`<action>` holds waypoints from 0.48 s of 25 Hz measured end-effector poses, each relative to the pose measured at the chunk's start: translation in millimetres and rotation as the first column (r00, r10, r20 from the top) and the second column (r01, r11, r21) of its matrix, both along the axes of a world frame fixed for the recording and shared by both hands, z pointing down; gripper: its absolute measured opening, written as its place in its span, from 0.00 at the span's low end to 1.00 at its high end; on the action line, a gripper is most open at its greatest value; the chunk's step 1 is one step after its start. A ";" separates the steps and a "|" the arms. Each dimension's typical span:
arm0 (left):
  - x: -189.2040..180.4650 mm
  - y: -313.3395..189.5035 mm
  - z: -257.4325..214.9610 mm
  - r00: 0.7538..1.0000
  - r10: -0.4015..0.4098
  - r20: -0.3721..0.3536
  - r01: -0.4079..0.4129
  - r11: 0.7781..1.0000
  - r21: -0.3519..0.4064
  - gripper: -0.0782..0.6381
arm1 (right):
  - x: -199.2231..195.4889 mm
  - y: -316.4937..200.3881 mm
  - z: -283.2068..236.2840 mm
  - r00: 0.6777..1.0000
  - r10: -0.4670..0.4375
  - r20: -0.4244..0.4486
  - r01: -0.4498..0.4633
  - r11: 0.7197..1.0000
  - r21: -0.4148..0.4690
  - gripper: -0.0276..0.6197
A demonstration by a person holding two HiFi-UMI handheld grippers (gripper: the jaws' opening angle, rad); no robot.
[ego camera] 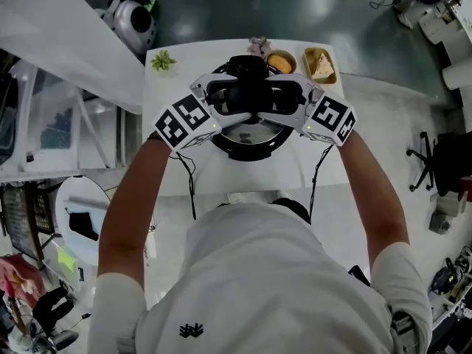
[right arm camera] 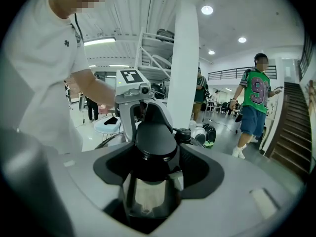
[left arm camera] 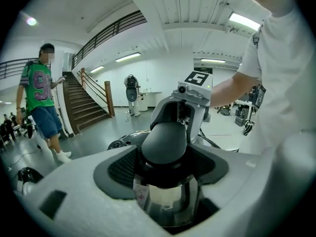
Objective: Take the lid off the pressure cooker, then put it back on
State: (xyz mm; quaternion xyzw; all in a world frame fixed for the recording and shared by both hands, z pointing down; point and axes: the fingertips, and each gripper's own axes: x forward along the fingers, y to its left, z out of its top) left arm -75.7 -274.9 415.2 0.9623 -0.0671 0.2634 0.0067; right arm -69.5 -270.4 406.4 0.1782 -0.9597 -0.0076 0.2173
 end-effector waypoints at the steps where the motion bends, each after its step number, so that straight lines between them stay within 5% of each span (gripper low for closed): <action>1: -0.8 -0.8 -0.7 1.000 -0.012 -0.005 0.012 1.000 0.001 0.55 | 1.8 -0.1 -0.3 1.000 0.015 0.001 -0.015 1.000 0.003 0.50; 12: -38.9 1.3 -3.9 0.982 -0.181 -0.063 0.180 0.984 -0.018 0.56 | 31.9 12.1 1.1 0.982 0.184 0.041 -0.183 0.983 -0.008 0.43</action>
